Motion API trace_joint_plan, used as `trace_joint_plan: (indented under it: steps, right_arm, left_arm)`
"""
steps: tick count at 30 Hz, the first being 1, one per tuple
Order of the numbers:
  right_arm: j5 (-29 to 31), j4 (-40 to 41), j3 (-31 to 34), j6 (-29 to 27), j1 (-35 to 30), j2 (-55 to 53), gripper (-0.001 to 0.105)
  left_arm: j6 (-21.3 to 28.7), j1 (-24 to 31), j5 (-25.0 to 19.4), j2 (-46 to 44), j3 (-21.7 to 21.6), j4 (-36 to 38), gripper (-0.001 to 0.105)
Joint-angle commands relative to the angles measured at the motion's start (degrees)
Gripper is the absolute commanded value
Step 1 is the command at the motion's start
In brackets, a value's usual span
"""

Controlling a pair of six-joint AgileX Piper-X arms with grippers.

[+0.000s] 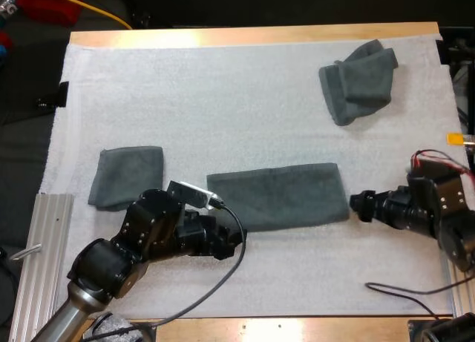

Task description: Pick towel from pile, fold and stack

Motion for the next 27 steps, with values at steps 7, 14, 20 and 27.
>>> trace_joint_plan:
  steps: [7,14,20,27]
  right_arm:
    - [1.99,1.42,-2.81,-2.34,-0.32,-0.51,0.075]
    - [-0.44,1.15,-2.81,-4.24,-4.37,3.08,0.075]
    - [-7.72,-1.06,-2.81,-6.25,-11.01,7.43,0.075]
    - [-14.98,-6.65,-2.81,-7.05,-16.61,12.79,0.075]
  left_arm:
    - [-0.02,-1.30,-2.26,-0.50,-1.50,0.15,0.070]
    - [-0.02,-1.30,-2.26,-0.50,-1.50,-2.03,0.070]
    - [-0.13,-1.30,-2.26,-0.50,-1.56,-4.28,0.070]
    - [-0.13,-1.30,-2.26,-0.50,-1.56,-6.20,0.070]
